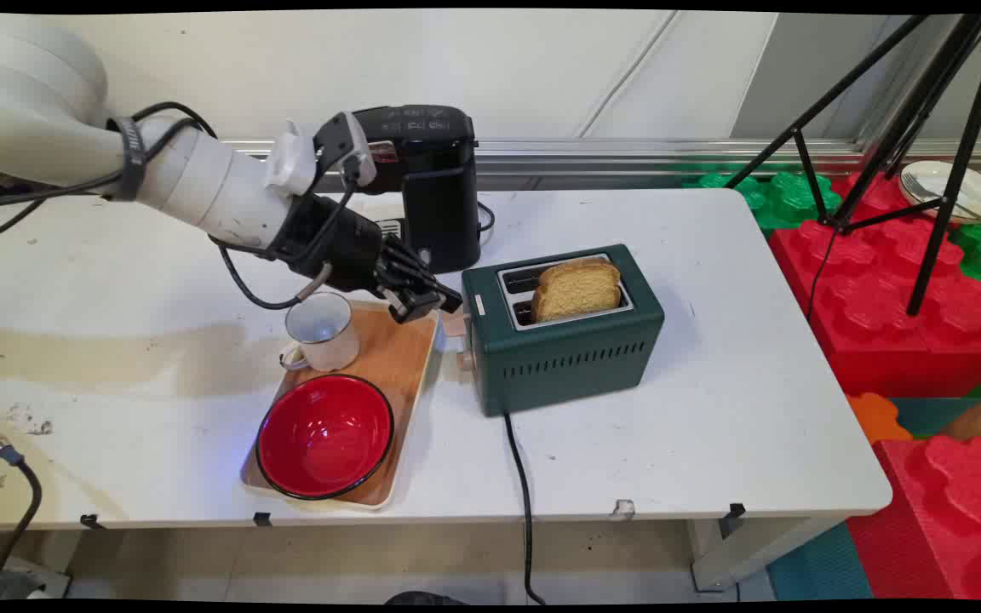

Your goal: Press the toaster switch

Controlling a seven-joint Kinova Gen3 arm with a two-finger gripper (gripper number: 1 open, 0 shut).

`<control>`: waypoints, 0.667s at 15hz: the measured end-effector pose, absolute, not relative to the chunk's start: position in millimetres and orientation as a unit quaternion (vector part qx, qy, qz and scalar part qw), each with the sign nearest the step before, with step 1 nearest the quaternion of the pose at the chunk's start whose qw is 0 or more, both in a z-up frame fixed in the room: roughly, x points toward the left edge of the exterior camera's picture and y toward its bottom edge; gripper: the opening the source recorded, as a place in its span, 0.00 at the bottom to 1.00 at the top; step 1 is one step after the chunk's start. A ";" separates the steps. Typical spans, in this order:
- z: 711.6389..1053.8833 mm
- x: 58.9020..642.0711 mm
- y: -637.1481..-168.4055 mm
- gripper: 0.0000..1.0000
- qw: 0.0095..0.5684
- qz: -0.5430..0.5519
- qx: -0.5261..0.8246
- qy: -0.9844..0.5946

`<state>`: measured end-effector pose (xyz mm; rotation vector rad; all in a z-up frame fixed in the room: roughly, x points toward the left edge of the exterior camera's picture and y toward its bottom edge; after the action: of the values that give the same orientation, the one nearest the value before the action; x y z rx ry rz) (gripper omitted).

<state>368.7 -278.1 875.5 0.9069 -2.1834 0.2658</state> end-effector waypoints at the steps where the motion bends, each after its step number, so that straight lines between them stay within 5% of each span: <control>1: 873.0 367.6 -278.9 0.00 0.372 0.102 0.355 -0.852; 10: 851.4 360.0 -281.6 0.00 0.365 0.086 0.363 -0.853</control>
<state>360.0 -281.6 851.4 0.9324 -2.1934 0.2210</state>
